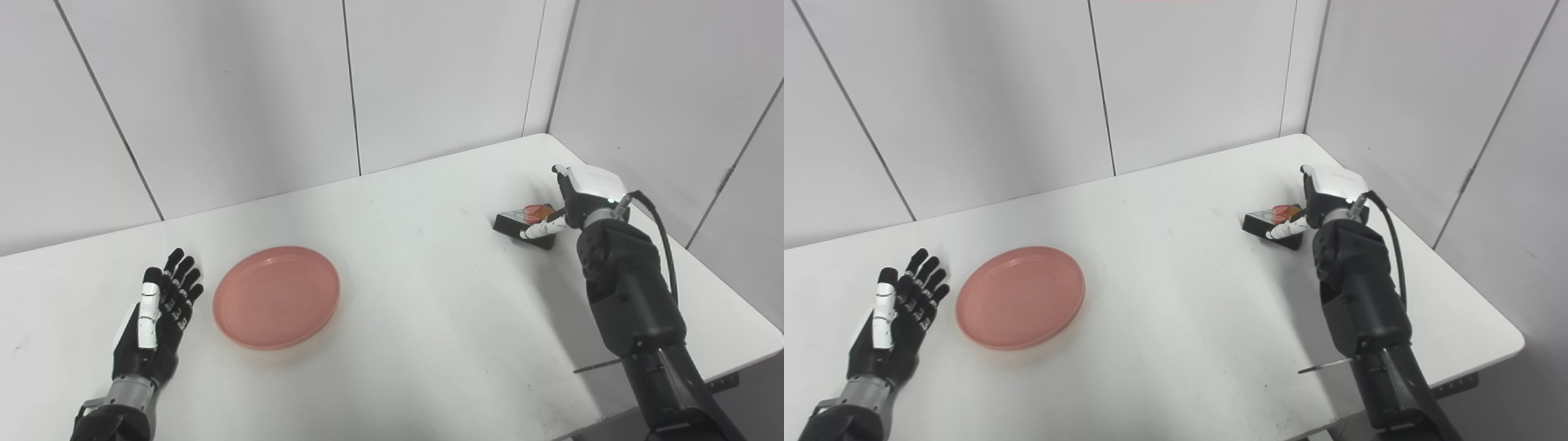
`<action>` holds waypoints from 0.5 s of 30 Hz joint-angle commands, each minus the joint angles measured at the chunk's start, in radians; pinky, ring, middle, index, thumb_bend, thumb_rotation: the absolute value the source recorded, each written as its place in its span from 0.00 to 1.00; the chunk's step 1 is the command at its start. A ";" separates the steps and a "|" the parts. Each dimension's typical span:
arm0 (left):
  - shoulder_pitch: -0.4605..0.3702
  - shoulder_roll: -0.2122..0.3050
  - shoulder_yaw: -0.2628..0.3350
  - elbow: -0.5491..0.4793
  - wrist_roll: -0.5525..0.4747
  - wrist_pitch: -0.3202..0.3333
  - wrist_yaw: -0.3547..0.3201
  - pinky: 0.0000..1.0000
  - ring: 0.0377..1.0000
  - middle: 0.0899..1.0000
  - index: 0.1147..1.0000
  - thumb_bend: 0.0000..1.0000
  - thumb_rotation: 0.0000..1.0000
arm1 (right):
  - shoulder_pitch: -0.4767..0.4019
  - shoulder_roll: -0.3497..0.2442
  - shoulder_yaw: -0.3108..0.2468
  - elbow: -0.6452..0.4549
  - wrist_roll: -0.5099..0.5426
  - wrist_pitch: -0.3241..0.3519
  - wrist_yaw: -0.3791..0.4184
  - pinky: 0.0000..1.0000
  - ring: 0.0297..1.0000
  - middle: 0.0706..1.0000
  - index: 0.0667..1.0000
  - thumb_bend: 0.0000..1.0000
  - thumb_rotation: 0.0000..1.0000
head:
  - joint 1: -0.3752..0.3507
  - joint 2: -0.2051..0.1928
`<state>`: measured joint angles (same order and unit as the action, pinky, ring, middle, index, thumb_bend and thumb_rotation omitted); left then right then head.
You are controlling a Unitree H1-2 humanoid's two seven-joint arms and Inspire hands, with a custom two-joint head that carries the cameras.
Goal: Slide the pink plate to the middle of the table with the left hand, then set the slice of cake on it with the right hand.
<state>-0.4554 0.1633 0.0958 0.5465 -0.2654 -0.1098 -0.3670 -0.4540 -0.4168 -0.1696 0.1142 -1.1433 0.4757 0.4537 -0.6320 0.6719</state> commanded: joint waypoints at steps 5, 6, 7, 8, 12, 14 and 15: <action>-0.001 0.013 0.001 -0.009 -0.011 0.012 -0.007 1.00 1.00 1.00 1.00 0.79 1.00 | -0.035 -0.032 0.015 0.020 0.039 -0.006 -0.078 1.00 0.99 0.97 0.94 1.00 0.44 | 0.001 0.004; -0.001 0.013 0.001 -0.009 -0.009 0.009 -0.006 1.00 1.00 1.00 1.00 0.79 1.00 | -0.035 -0.033 0.019 0.031 0.048 -0.006 -0.083 1.00 0.99 0.97 0.94 1.00 0.44 | 0.003 0.006; -0.001 0.013 0.000 -0.009 -0.008 0.007 -0.006 1.00 1.00 1.00 1.00 0.78 1.00 | -0.034 -0.034 0.022 0.039 0.055 -0.006 -0.088 1.00 0.99 0.97 0.94 1.00 0.44 | 0.003 0.006; 0.000 0.011 0.001 -0.014 -0.009 0.011 -0.002 1.00 1.00 1.00 1.00 0.78 1.00 | -0.033 -0.029 0.019 0.049 0.073 -0.006 -0.105 1.00 0.98 0.97 0.94 1.00 0.43 | 0.005 0.007; 0.004 0.008 -0.002 -0.023 -0.006 0.005 0.001 1.00 1.00 1.00 1.00 0.77 1.00 | -0.033 -0.024 0.014 0.108 0.190 -0.014 -0.187 0.81 0.92 0.94 0.91 0.95 0.29 | 0.008 0.010; 0.004 0.008 -0.002 -0.022 -0.006 0.000 -0.001 1.00 1.00 1.00 1.00 0.76 1.00 | -0.033 -0.024 0.016 0.137 0.251 -0.023 -0.227 0.71 0.86 0.91 0.88 0.91 0.22 | 0.010 0.011; 0.005 0.006 -0.003 -0.025 -0.005 -0.003 0.000 1.00 1.00 1.00 1.00 0.76 1.00 | -0.032 -0.020 0.010 0.148 0.286 -0.026 -0.254 0.70 0.86 0.91 0.88 0.91 0.22 | 0.011 0.012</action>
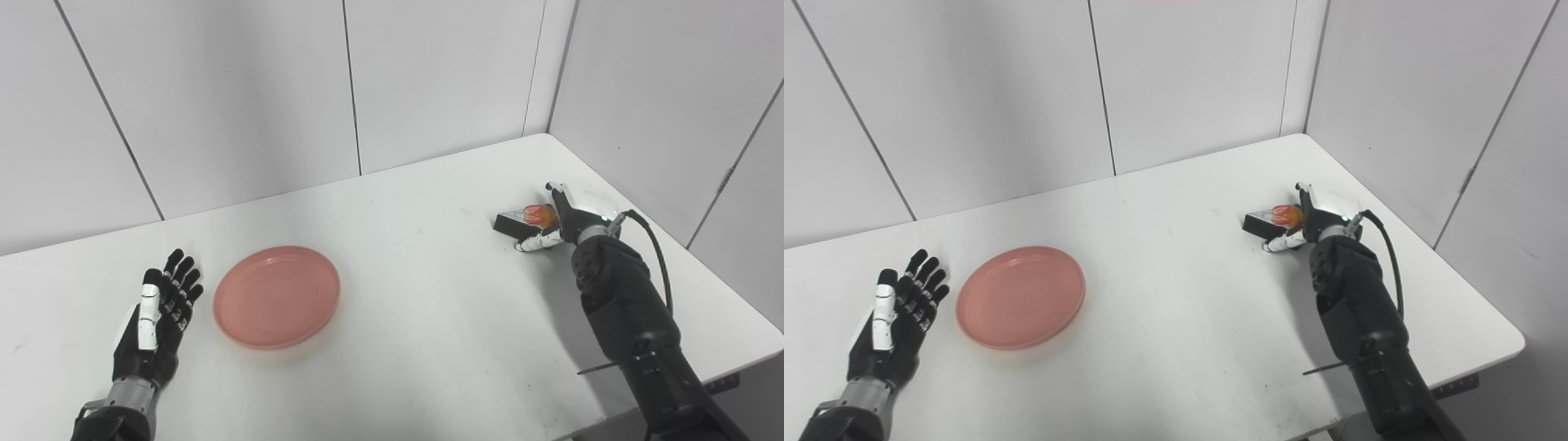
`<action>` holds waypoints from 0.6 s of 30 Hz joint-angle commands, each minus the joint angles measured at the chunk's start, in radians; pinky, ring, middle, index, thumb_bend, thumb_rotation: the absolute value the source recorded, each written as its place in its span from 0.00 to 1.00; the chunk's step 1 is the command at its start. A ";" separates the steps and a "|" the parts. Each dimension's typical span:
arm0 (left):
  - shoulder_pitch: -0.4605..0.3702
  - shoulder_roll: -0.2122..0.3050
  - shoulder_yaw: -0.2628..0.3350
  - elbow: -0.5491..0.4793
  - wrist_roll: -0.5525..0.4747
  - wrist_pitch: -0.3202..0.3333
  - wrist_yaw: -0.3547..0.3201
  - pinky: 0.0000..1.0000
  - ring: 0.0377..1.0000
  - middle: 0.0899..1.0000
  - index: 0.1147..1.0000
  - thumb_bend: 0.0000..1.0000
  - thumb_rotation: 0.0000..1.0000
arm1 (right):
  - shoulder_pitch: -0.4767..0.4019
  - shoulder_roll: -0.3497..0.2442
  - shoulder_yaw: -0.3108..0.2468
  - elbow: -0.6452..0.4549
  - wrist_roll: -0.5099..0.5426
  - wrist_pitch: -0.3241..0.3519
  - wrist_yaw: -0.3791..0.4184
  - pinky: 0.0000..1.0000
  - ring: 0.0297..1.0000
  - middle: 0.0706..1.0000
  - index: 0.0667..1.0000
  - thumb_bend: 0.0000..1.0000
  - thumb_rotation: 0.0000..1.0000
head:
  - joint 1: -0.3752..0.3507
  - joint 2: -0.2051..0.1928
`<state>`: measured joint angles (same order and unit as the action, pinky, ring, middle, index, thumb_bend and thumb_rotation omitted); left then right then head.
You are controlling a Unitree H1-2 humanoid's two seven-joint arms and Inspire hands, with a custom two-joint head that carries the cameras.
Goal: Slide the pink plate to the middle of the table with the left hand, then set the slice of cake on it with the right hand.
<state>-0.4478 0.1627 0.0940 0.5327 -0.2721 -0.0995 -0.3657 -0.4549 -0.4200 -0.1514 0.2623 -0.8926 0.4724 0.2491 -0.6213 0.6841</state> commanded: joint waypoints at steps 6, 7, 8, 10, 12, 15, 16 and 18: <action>0.005 0.004 -0.006 -0.047 0.003 0.014 0.005 1.00 1.00 1.00 1.00 0.74 1.00 | -0.020 -0.029 0.018 0.034 0.156 -0.043 -0.146 0.64 0.74 0.79 0.78 0.82 0.08 | 0.004 0.005; 0.007 0.005 -0.009 -0.054 0.006 0.017 0.005 1.00 1.00 1.00 1.00 0.74 1.00 | -0.018 -0.034 0.027 0.034 0.168 -0.040 -0.151 0.64 0.73 0.77 0.78 0.81 0.08 | 0.007 0.007; 0.008 0.006 -0.011 -0.058 0.007 0.019 0.005 1.00 1.00 1.00 1.00 0.75 1.00 | -0.017 -0.039 0.035 0.034 0.178 -0.037 -0.155 0.61 0.69 0.75 0.76 0.80 0.07 | 0.007 0.007; 0.010 0.003 -0.011 -0.064 0.007 0.016 0.007 1.00 1.00 1.00 1.00 0.75 1.00 | -0.015 -0.044 0.049 0.037 0.192 -0.026 -0.177 0.49 0.55 0.62 0.70 0.77 0.02 | 0.010 0.008; 0.012 0.000 -0.008 -0.068 0.001 0.019 0.005 1.00 1.00 1.00 1.00 0.74 1.00 | -0.019 -0.042 0.047 0.042 0.217 -0.019 -0.199 0.38 0.44 0.51 0.67 0.65 0.01 | 0.013 0.009; 0.016 -0.005 -0.008 -0.085 0.000 0.029 0.007 1.00 1.00 1.00 1.00 0.73 1.00 | -0.019 -0.044 0.052 0.040 0.242 -0.016 -0.228 0.30 0.34 0.45 0.55 0.56 0.00 | 0.019 0.010; 0.018 -0.005 -0.009 -0.090 0.002 0.031 0.008 1.00 1.00 1.00 1.00 0.73 1.00 | -0.019 -0.045 0.055 0.038 0.246 -0.015 -0.238 0.31 0.36 0.42 0.52 0.53 0.00 | 0.019 0.010; 0.018 -0.007 -0.010 -0.093 0.007 0.031 0.014 1.00 1.00 1.00 1.00 0.73 1.00 | -0.017 -0.049 0.063 0.032 0.251 -0.013 -0.253 0.33 0.39 0.41 0.49 0.52 0.00 | 0.023 0.011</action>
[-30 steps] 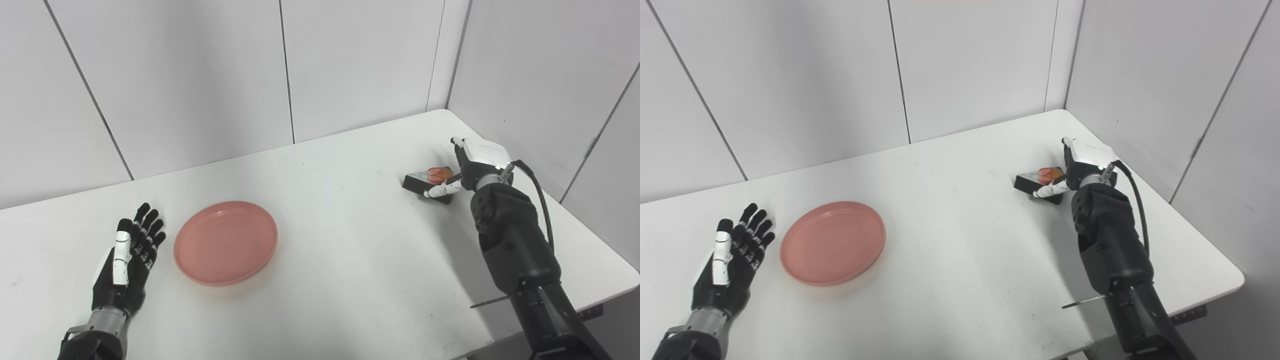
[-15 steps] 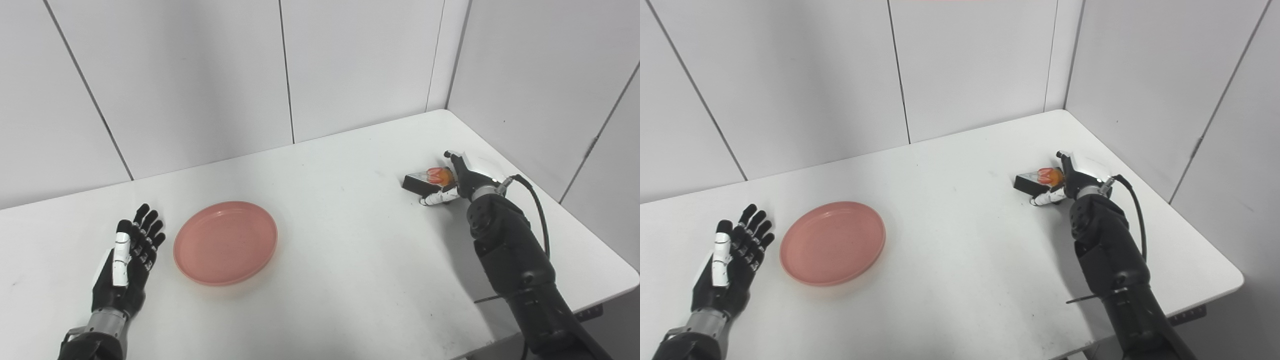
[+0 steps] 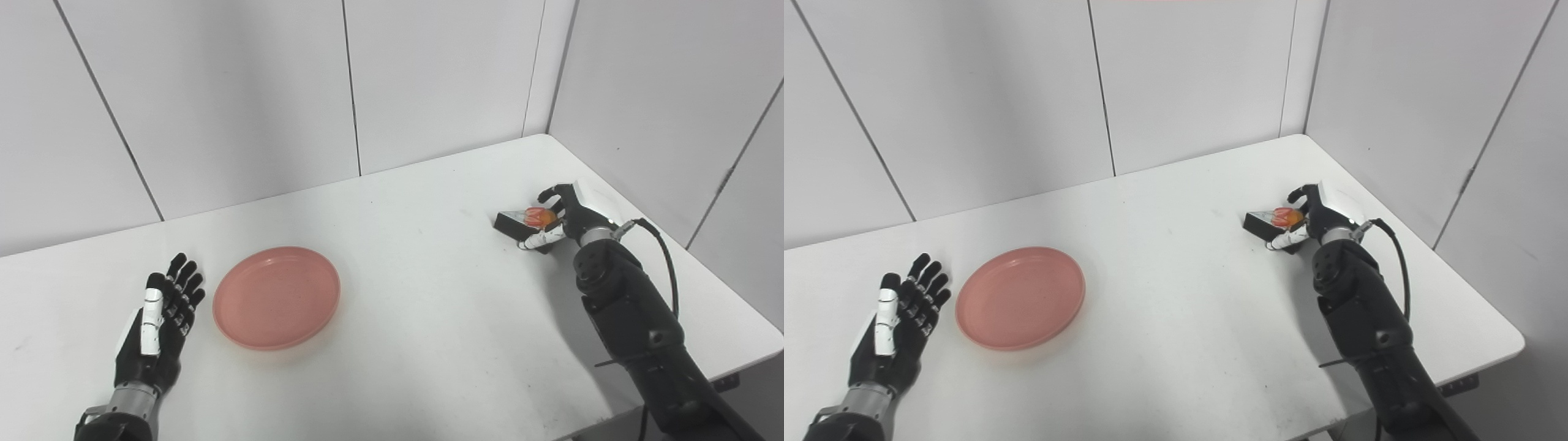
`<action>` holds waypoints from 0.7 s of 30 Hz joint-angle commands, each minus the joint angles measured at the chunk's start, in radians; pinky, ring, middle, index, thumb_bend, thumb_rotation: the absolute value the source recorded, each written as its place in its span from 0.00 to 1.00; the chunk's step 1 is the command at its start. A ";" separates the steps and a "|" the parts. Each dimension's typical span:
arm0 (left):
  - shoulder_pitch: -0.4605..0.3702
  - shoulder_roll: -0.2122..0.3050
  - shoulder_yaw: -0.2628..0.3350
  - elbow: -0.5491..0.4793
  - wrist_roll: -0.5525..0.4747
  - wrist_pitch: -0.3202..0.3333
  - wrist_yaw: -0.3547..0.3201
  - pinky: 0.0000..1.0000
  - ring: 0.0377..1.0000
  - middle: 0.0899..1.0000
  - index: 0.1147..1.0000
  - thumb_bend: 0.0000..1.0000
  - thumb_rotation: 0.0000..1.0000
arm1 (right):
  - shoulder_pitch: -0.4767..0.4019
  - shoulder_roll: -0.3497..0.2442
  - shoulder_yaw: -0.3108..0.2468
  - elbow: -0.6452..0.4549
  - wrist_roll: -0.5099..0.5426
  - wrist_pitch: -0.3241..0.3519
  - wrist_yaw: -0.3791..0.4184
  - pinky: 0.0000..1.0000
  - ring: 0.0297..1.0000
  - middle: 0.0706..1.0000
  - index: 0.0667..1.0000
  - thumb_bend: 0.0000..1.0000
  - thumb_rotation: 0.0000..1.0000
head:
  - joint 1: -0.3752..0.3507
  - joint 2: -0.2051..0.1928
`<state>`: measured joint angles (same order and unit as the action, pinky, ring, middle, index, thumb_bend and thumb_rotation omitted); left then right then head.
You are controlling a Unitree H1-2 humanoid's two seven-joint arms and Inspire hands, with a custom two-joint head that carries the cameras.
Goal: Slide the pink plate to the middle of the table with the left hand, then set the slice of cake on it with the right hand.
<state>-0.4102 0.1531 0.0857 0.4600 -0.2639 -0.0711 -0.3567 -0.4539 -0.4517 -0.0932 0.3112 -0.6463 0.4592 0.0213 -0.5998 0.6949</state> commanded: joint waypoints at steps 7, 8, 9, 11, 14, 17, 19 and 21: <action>-0.008 -0.014 -0.010 -0.065 0.008 0.031 0.032 1.00 1.00 1.00 1.00 0.73 1.00 | -0.015 -0.029 0.022 -0.023 0.011 0.004 -0.067 0.32 0.38 0.39 0.50 0.52 0.00 | 0.038 0.000; -0.006 -0.016 -0.013 -0.072 0.011 0.035 0.036 1.00 1.00 1.00 1.00 0.73 1.00 | -0.016 -0.029 0.021 -0.028 0.011 0.005 -0.072 0.31 0.36 0.39 0.50 0.52 0.00 | 0.051 -0.001; -0.004 -0.018 -0.016 -0.075 0.014 0.035 0.038 1.00 1.00 1.00 1.00 0.74 1.00 | -0.016 -0.029 0.020 -0.032 0.011 0.006 -0.078 0.31 0.36 0.39 0.50 0.52 0.00 | 0.080 -0.001; -0.001 -0.023 -0.021 -0.080 0.020 0.031 0.042 1.00 1.00 1.00 1.00 0.73 1.00 | -0.016 -0.030 0.017 -0.039 0.012 -0.002 -0.101 0.29 0.33 0.38 0.50 0.52 0.00 | 0.107 -0.001; 0.007 -0.040 -0.030 -0.091 0.026 0.020 0.046 1.00 1.00 1.00 1.00 0.71 1.00 | -0.017 -0.037 0.013 -0.058 0.016 -0.016 -0.124 0.28 0.33 0.38 0.50 0.52 0.00 | 0.198 -0.004; 0.017 -0.060 -0.044 -0.116 0.043 0.037 0.065 1.00 1.00 1.00 1.00 0.72 1.00 | -0.022 -0.044 0.007 -0.104 0.030 -0.022 -0.124 0.29 0.34 0.38 0.50 0.52 0.00 | 0.260 -0.004; 0.024 -0.073 -0.053 -0.132 0.058 0.047 0.088 1.00 1.00 1.00 1.00 0.72 1.00 | -0.026 -0.045 -0.001 -0.132 0.049 -0.039 -0.127 0.29 0.34 0.38 0.50 0.52 0.00 | 0.300 -0.005; 0.030 -0.085 -0.061 -0.145 0.077 0.049 0.113 1.00 1.00 1.00 1.00 0.71 1.00 | -0.028 -0.046 -0.003 -0.162 0.071 -0.063 -0.130 0.28 0.33 0.37 0.50 0.52 0.00 | 0.342 -0.003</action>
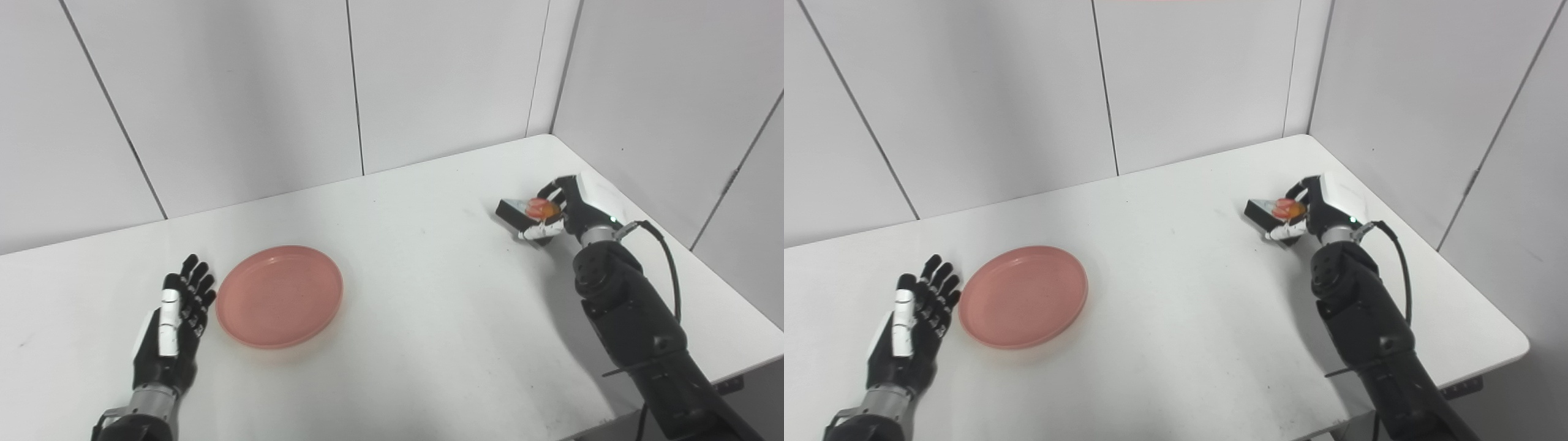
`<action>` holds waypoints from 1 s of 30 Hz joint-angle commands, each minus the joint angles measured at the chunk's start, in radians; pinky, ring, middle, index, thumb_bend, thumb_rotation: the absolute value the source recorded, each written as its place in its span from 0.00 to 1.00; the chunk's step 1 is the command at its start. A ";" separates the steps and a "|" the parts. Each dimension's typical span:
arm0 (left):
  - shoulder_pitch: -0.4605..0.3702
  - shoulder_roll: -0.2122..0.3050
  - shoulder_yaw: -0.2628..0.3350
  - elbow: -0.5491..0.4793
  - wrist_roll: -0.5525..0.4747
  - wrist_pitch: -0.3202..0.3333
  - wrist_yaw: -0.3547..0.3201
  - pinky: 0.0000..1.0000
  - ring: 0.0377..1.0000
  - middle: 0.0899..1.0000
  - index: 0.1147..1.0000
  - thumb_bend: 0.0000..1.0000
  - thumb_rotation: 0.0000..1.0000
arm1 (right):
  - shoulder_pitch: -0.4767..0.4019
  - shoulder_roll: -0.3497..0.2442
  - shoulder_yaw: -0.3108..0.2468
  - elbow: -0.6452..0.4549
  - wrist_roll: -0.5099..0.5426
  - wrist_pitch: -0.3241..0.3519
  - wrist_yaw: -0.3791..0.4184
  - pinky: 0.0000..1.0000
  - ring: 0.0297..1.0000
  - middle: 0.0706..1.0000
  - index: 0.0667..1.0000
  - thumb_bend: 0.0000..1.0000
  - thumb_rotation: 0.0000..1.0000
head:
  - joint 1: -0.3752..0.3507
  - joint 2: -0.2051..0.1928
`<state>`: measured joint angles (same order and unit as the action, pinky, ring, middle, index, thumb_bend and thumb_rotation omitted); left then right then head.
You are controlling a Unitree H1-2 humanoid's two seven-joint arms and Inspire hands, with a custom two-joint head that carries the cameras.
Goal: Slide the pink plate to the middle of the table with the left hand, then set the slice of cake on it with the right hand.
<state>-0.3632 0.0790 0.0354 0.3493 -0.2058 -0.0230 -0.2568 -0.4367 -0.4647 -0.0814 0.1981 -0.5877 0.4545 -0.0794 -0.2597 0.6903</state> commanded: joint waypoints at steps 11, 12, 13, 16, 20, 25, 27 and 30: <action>-0.006 -0.058 -0.047 -0.060 0.073 0.006 0.073 1.00 1.00 1.00 1.00 0.70 1.00 | -0.060 -0.017 0.029 -0.213 0.062 -0.072 0.027 0.26 0.31 0.38 0.50 0.52 0.00 | 0.142 0.012; -0.007 -0.062 -0.047 -0.055 0.073 -0.003 0.077 1.00 1.00 1.00 1.00 0.69 1.00 | -0.060 -0.011 0.036 -0.225 0.065 -0.075 0.032 0.26 0.31 0.39 0.50 0.52 0.00 | 0.142 0.012; -0.008 -0.067 -0.049 -0.052 0.076 -0.010 0.081 1.00 1.00 1.00 1.00 0.69 1.00 | -0.060 -0.007 0.043 -0.234 0.070 -0.081 0.038 0.26 0.31 0.39 0.50 0.52 0.00 | 0.153 0.014; -0.013 -0.078 -0.052 -0.040 0.082 -0.026 0.089 1.00 1.00 1.00 1.00 0.68 1.00 | -0.059 0.000 0.069 -0.261 0.075 -0.093 0.059 0.26 0.32 0.39 0.50 0.52 0.00 | 0.165 0.012; -0.017 -0.096 -0.056 -0.030 0.086 -0.035 0.105 1.00 1.00 1.00 1.00 0.66 1.00 | -0.058 0.012 0.094 -0.299 0.088 -0.085 0.092 0.26 0.31 0.39 0.50 0.52 0.00 | 0.186 0.012; -0.019 -0.102 -0.070 -0.020 0.105 -0.045 0.115 1.00 1.00 1.00 1.00 0.66 1.00 | -0.050 0.032 0.130 -0.341 0.101 -0.099 0.132 0.27 0.32 0.38 0.50 0.52 0.00 | 0.204 0.012; -0.020 -0.106 -0.074 -0.018 0.109 -0.047 0.118 1.00 1.00 1.00 1.00 0.66 1.00 | -0.046 0.040 0.145 -0.354 0.106 -0.107 0.148 0.28 0.33 0.39 0.50 0.52 0.00 | 0.211 0.013; -0.022 -0.115 -0.075 -0.017 0.110 -0.045 0.126 1.00 1.00 1.00 1.00 0.66 1.00 | -0.043 0.052 0.171 -0.368 0.108 -0.119 0.169 0.28 0.34 0.40 0.50 0.52 0.00 | 0.226 0.017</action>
<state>-0.3534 -0.0202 -0.0276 0.3388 -0.1061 -0.0537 -0.1308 -0.4499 -0.4066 0.0885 -0.1300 -0.4827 0.3868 0.0889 -0.0354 0.7056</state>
